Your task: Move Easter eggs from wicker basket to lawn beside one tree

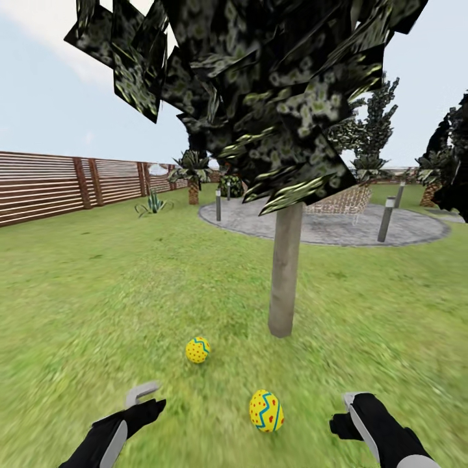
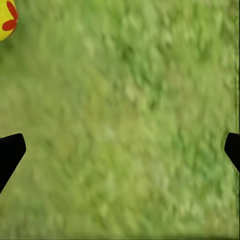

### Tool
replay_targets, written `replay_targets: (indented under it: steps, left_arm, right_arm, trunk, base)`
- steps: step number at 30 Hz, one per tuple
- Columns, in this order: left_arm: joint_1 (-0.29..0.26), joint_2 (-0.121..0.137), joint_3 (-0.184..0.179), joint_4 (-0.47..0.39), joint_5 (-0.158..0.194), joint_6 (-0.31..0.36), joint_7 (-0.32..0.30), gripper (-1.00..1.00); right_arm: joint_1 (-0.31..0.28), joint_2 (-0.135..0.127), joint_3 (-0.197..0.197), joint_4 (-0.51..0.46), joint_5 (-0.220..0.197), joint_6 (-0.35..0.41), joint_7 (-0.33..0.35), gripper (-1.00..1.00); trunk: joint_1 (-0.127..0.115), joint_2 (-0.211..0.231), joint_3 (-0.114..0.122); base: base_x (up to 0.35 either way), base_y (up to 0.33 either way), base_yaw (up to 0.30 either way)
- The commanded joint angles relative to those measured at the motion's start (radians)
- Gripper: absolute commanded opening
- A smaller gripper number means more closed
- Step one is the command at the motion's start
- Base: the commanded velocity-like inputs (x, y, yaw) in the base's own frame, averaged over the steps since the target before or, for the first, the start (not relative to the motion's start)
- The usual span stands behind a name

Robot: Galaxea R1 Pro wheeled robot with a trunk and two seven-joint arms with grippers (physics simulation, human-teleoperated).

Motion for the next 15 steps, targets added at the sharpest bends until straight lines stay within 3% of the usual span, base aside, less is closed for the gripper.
replay_targets:
  steps: [1, 9, 15]
  left_arm:
    - [0.0, -0.001, 0.004, -0.002, 0.007, 0.008, -0.003, 1.0]
    - [0.0, -0.001, 0.004, -0.002, 0.007, 0.008, -0.003, 1.0]
    - [0.0, -0.002, 0.004, -0.002, 0.007, 0.008, -0.003, 1.0]
  right_arm:
    - [0.0, 0.0, 0.0, -0.001, -0.001, 0.004, -0.001, 1.0]
    - [0.0, 0.0, -0.001, -0.001, -0.001, 0.004, -0.001, 1.0]
    - [0.0, 0.0, -0.001, -0.001, -0.001, 0.004, -0.001, 1.0]
  trunk:
    - [-0.001, 0.0, 0.003]
    - [-0.004, 0.002, 0.038]
    - [-0.027, 0.044, 0.061]
  base:
    - [-0.019, -0.132, -0.258]
    - [-0.004, -0.026, -0.266]
    - [-0.036, -0.001, -0.268]
